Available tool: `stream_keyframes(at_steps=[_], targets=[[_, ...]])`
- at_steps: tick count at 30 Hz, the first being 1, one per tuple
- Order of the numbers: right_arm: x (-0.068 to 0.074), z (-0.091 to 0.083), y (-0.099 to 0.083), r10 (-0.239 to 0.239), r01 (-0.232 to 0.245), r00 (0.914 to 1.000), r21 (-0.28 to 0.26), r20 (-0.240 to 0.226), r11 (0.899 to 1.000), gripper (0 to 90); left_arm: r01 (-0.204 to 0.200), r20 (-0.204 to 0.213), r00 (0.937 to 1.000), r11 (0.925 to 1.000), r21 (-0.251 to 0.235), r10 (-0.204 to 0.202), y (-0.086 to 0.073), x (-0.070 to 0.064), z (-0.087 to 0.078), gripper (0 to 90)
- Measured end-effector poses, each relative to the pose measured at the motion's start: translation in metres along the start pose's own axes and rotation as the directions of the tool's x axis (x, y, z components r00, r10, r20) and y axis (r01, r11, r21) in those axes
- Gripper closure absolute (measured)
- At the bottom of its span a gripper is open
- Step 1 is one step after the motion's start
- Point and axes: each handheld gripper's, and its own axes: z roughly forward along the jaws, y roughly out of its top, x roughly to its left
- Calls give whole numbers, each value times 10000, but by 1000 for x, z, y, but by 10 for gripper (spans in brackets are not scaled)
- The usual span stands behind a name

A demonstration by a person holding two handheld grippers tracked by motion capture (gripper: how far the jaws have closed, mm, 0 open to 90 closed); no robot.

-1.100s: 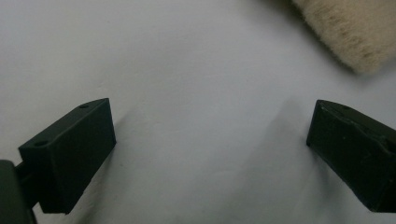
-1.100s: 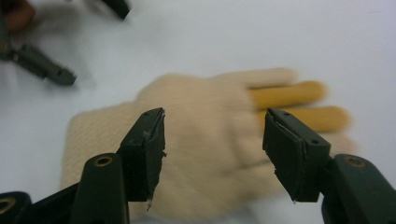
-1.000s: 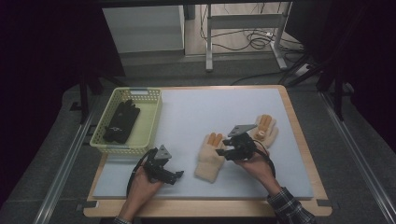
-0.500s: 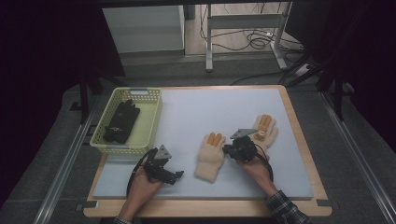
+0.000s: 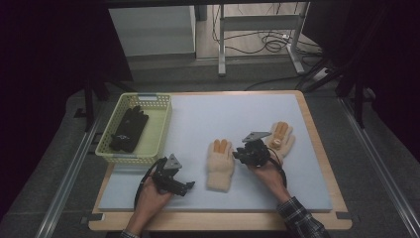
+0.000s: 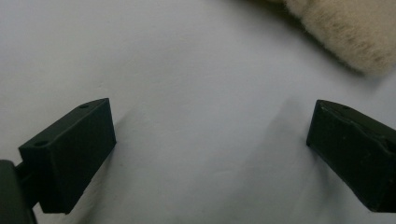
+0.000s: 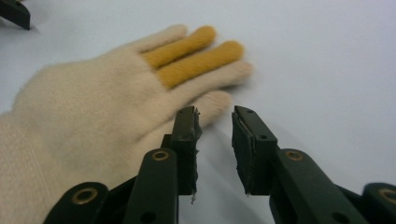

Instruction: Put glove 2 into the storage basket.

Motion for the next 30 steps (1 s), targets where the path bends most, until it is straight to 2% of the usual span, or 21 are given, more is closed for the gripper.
stream_keyframes(at_steps=[5,6,9,12,14,15,16,18,19,20,22,24,26,30], targets=[[-20,-26,0,261,-253,9983,-158,525,9996,643,2,0,10000,10000,3,-2,0,0,0,13],[-20,-26,0,261,-253,9983,-158,525,9996,643,2,0,10000,10000,3,-2,0,0,0,13],[-35,-41,-1,469,-442,9942,-302,968,9986,628,0,0,10000,10000,2,0,0,0,0,13],[-57,-61,-6,878,-813,9839,-479,1557,9955,598,2,1,10000,10000,8,-2,0,0,0,13],[-63,-65,-8,993,-919,9805,-511,1695,9945,584,4,2,10000,10000,6,-4,0,0,0,13],[-72,-72,-13,1199,-1102,9733,-597,1957,9921,550,5,2,10000,10000,7,-5,0,0,0,13],[-72,-72,-13,1199,-1102,9733,-597,1957,9921,550,5,2,10000,10000,7,-5,0,0,0,13],[-81,-77,-18,1359,-1256,9663,-602,2188,9903,514,5,3,10000,10000,6,-5,0,0,0,13],[-89,-79,-24,1494,-1417,9601,-493,2365,9887,471,6,1,10000,10000,5,-6,0,0,0,13],[-89,-79,-24,1494,-1417,9601,-493,2365,9887,471,6,1,10000,10000,5,-6,0,0,0,13],[-97,-76,-32,1650,-1600,9529,-404,2545,9863,403,6,2,10000,10000,4,-6,0,0,0,13],[-100,-73,-35,1687,-1653,9525,-344,2535,9856,379,5,1,10000,10000,4,-5,0,0,0,13],[-103,-61,-43,1705,-1726,9566,-118,2361,9849,330,3,2,10000,10000,4,-3,0,0,0,13],[-103,-52,-47,1494,-1514,9578,-108,2454,9884,324,4,1,10000,10000,3,-4,0,0,0,13]])
